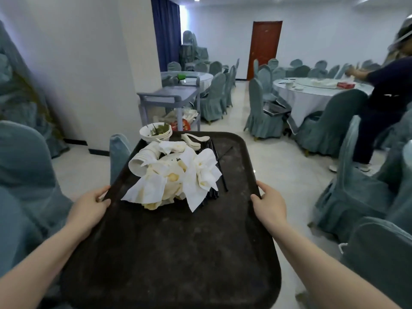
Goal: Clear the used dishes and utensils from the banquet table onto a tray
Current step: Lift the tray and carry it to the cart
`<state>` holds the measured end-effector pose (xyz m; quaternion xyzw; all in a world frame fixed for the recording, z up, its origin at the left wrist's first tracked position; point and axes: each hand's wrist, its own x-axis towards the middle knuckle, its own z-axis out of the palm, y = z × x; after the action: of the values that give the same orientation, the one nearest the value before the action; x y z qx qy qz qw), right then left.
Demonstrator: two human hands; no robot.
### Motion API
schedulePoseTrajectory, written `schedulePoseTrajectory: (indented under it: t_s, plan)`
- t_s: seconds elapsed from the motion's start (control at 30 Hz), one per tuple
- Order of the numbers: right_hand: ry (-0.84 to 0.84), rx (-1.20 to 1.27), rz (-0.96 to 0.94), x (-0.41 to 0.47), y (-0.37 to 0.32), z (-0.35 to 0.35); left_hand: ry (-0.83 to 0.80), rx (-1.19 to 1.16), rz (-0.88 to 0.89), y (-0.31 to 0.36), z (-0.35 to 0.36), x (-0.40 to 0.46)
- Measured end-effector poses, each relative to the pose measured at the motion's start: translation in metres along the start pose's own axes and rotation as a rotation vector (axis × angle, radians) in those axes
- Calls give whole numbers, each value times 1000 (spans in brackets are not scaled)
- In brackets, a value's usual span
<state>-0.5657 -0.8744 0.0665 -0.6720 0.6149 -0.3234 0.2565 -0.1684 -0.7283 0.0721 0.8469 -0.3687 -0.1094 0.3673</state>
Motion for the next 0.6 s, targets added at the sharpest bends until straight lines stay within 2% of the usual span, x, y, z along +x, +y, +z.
schedulePoseTrajectory:
  t_s: [0.4, 0.6]
  plan:
    - [79, 16, 85, 296, 16, 26, -75, -33, 47, 139, 161, 250]
    - [55, 44, 63, 468, 20, 54, -12, -5, 26, 201, 241, 383]
